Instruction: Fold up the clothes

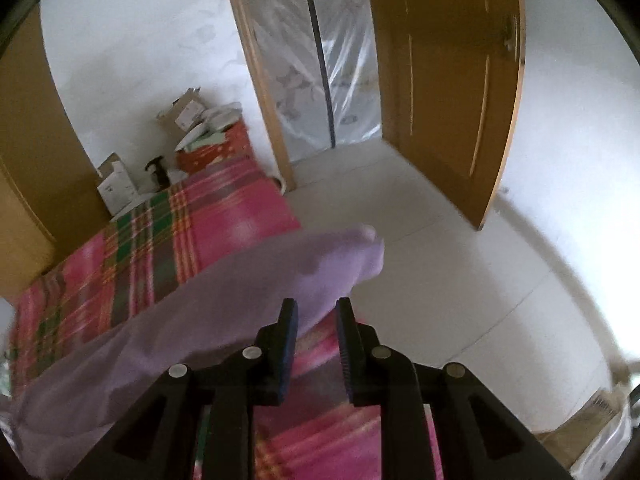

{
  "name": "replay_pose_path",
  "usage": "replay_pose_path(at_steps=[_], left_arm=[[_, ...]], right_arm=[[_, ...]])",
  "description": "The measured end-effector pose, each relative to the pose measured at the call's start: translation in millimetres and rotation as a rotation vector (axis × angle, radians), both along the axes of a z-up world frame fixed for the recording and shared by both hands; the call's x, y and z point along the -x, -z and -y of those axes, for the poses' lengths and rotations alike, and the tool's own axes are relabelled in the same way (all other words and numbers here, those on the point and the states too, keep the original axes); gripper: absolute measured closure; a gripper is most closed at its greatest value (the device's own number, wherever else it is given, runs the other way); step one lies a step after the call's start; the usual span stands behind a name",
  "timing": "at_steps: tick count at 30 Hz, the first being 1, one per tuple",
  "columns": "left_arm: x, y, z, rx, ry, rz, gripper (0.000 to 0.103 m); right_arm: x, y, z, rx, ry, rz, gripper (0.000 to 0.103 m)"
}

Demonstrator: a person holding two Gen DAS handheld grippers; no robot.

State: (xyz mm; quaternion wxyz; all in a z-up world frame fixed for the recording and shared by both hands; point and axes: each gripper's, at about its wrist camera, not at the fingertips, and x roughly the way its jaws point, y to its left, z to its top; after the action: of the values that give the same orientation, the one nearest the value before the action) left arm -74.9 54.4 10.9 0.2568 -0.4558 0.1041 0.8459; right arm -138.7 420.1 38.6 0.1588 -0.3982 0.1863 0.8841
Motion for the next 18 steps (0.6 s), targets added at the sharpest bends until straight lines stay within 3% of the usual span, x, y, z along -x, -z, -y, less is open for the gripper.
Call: replay_pose_path(at_steps=[3,8,14,15,16,18], left_arm=[[-1,-4,9,-0.065,-0.007,0.018,0.099],[-6,-16,23,-0.179,-0.011,0.016,0.099],[-7,-20,28,-0.207,-0.016,0.01,0.099],[-7,-21,28,-0.21,-0.016,0.011,0.099],[-7,-21,29,-0.213,-0.016,0.013,0.099],[-7,-21,30,-0.219,-0.017,0.016,0.099]], right_arm=[[-3,14,-2,0.149,-0.039,-0.007,0.078],[6,35,-4,0.313,-0.067,-0.003,0.065],[20,46,-8,0.332,-0.007,-0.02,0.064],[22,47,-9,0.333,0.006,-0.026,0.075],[23,46,-10,0.329,0.014,-0.028,0.102],[23,45,-11,0.317,0.021,-0.026,0.101]])
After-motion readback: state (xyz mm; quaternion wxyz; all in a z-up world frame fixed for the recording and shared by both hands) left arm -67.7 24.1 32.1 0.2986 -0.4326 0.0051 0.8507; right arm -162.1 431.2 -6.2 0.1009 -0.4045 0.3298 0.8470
